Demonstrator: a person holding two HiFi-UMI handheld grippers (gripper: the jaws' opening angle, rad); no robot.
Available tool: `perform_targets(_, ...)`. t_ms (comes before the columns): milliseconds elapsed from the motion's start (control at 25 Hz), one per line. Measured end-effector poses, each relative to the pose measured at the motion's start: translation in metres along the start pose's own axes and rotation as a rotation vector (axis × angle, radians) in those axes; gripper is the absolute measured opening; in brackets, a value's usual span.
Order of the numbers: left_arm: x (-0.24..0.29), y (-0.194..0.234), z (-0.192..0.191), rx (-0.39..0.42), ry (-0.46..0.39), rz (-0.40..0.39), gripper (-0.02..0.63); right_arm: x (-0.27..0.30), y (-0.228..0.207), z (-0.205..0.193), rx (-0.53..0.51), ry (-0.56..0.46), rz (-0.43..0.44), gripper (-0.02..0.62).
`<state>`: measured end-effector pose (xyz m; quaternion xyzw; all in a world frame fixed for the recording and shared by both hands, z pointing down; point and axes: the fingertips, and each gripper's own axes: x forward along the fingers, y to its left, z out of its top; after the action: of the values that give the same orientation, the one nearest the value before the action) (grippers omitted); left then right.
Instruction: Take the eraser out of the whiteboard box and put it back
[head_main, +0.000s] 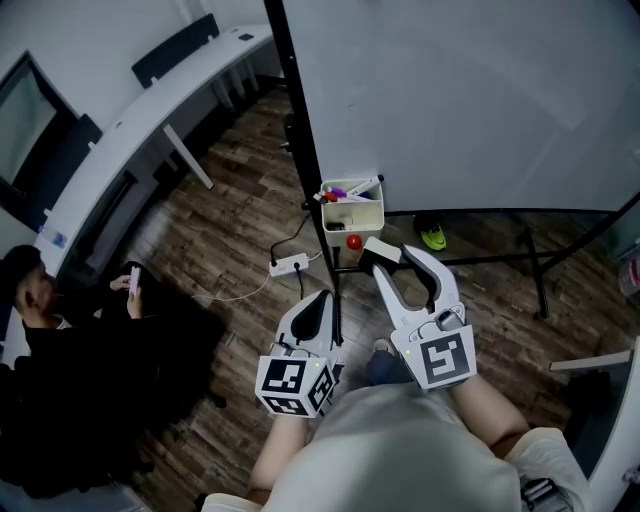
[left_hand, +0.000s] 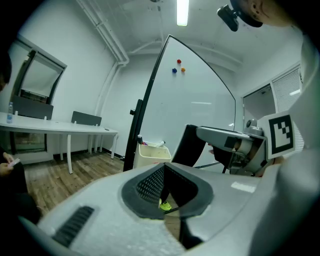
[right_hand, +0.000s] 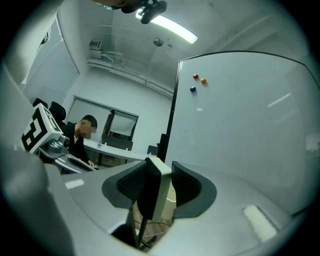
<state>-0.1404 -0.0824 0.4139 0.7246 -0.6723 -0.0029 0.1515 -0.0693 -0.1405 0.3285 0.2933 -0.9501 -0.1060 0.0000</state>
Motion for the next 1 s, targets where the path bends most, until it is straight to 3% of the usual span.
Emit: perform_targets(1000, -0.048, -0.037, -0.013, -0.002, -0.014, -0.027, 0.002, -0.066, 0.035, 0.007, 0.031, 0.016, -0.024, 0.166)
